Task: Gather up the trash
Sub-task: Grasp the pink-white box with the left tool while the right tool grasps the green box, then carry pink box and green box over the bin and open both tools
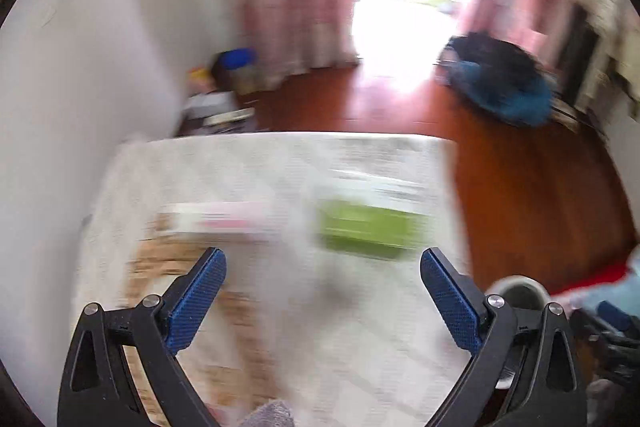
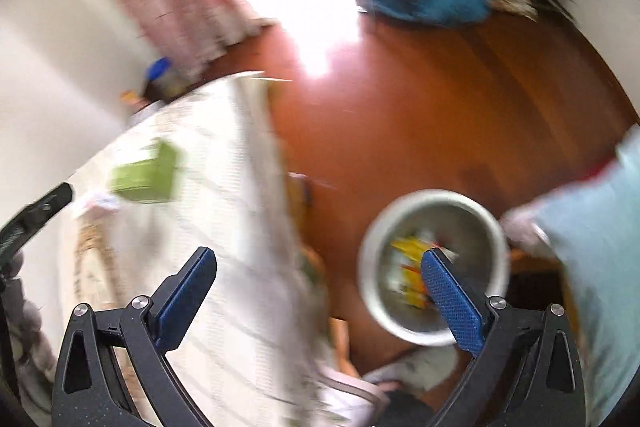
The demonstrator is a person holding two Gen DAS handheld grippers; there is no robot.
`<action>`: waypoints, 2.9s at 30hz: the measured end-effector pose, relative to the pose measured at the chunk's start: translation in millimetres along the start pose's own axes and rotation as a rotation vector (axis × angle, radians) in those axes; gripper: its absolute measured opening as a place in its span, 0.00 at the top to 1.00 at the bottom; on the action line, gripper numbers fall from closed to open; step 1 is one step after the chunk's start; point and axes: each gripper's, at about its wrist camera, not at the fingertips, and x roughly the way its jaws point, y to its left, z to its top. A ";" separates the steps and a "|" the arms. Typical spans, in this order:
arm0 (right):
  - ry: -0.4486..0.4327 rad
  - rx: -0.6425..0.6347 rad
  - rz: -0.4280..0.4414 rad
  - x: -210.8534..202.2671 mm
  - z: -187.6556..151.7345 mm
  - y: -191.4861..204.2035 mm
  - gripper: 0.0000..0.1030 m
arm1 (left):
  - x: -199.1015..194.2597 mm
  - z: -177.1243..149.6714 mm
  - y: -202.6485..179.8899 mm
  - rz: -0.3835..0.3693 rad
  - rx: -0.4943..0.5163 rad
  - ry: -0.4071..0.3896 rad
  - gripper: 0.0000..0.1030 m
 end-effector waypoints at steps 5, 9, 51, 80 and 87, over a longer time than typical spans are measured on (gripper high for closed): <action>0.058 -0.366 -0.001 46.8 35.1 126.6 0.00 | 36.8 -0.6 103.8 0.119 -0.126 0.050 0.04; 0.150 -0.785 -0.132 100.9 50.7 214.9 0.00 | 64.7 -22.2 139.6 0.162 -0.166 0.097 0.04; 0.398 -0.253 0.012 98.0 -47.8 128.1 0.12 | 77.7 -36.6 99.3 -0.011 0.345 0.336 0.66; 0.482 -0.318 -0.032 55.6 -185.4 152.0 0.08 | 13.9 -201.1 106.7 -0.133 -0.116 0.375 0.66; 0.389 -0.273 0.034 46.0 -181.3 144.4 0.24 | -10.0 -200.3 115.9 -0.090 -0.096 0.301 0.67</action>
